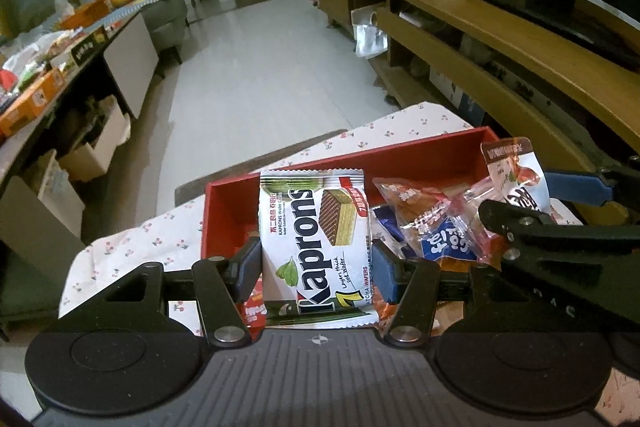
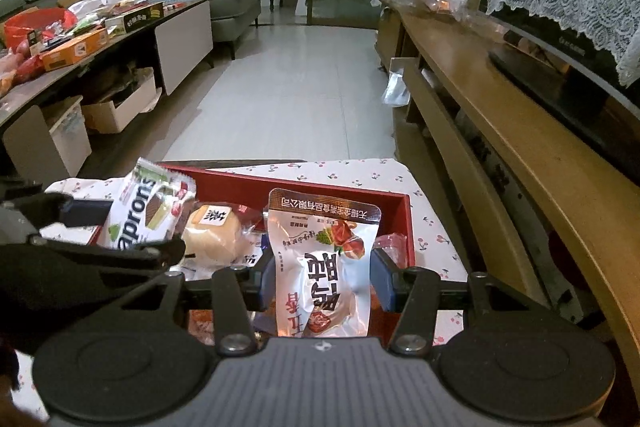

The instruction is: Organize snacks

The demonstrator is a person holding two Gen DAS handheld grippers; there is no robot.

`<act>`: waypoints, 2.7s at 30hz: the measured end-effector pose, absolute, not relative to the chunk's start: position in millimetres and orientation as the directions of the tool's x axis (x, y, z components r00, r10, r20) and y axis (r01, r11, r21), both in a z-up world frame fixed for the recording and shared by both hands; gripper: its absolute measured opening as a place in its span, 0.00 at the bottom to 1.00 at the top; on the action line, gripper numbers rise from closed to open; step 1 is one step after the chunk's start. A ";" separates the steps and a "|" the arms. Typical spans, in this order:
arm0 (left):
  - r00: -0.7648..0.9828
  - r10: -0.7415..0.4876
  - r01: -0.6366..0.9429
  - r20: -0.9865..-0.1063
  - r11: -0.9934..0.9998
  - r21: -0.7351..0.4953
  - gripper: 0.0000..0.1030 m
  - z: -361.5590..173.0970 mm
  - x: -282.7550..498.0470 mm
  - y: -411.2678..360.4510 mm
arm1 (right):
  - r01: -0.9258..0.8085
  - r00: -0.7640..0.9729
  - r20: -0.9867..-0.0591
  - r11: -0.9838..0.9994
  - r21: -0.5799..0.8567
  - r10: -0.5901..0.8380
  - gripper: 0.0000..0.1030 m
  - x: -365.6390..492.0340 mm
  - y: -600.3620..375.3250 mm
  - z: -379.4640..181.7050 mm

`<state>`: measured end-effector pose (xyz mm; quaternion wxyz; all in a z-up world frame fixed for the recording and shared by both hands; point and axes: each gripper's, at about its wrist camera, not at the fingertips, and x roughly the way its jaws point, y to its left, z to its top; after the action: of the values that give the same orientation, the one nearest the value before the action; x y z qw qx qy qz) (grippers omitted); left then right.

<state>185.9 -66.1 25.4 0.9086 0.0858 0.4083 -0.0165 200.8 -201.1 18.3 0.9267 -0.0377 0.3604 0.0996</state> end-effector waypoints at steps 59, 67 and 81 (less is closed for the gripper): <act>0.660 0.090 0.023 -0.746 0.990 0.140 0.85 29.6 166.9 -49.3 | -0.210 0.743 -0.653 0.977 -0.025 0.143 0.84 181.2 -199.8 23.5; 0.696 0.110 0.006 -0.709 0.987 0.159 0.97 40.9 144.3 -49.6 | -0.193 0.752 -0.641 0.981 0.009 0.154 0.86 151.3 -208.8 32.0; 0.698 0.108 0.012 -0.708 0.987 0.163 1.00 40.5 95.6 -47.1 | -0.182 0.744 -0.647 0.982 0.043 0.166 0.88 96.1 -211.0 28.6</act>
<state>95.6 -47.1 40.5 0.9180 0.0777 0.3879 0.0262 96.1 -211.0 28.6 0.9337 -0.0114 0.3455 0.0931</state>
